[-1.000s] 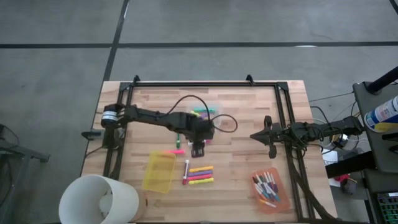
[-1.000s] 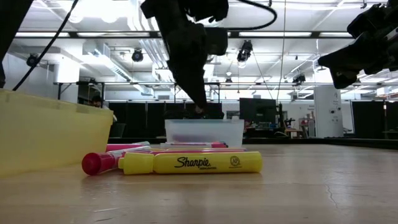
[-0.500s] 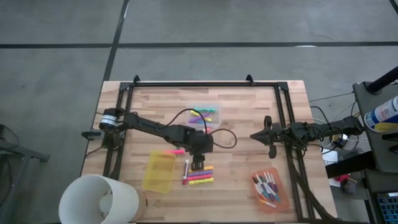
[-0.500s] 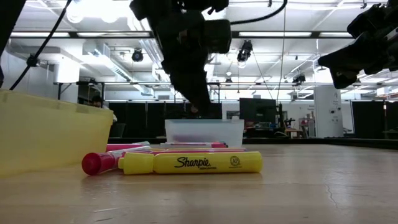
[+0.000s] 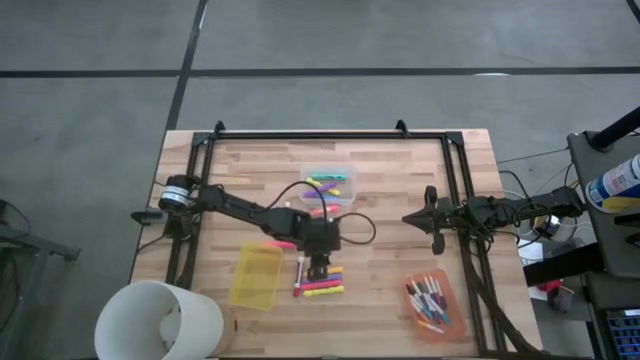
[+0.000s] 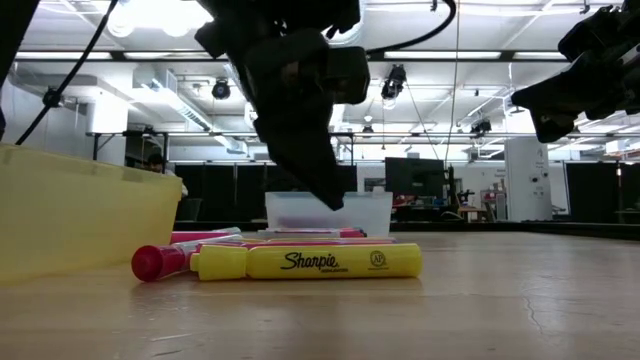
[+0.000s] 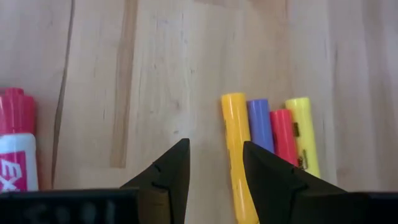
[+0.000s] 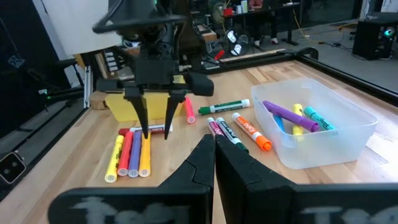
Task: Pick & Place Markers
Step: Put the large orange highlighter pen into the transparent bin
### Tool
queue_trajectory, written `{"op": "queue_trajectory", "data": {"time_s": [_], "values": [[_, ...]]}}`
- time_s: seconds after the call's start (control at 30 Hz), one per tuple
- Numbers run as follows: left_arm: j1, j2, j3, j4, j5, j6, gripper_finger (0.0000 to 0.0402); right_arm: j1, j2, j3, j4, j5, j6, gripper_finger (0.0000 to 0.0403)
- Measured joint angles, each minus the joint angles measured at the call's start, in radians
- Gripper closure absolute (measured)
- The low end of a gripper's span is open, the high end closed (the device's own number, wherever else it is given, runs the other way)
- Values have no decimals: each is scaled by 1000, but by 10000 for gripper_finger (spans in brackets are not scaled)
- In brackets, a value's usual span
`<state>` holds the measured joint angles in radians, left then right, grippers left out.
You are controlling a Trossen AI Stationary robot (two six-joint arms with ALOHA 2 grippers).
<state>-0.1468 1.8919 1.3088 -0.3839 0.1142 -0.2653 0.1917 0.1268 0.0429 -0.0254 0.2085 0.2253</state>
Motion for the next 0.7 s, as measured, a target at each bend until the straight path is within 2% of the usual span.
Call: {"op": "queue_trajectory", "data": {"time_s": [0.33,0.7], "values": [[-23,0,-16,27,-2,-21,259,0,0,0,0,0,0,394],[-50,0,-139,150,-3,-74,259,0,0,0,0,0,0,394]]}}
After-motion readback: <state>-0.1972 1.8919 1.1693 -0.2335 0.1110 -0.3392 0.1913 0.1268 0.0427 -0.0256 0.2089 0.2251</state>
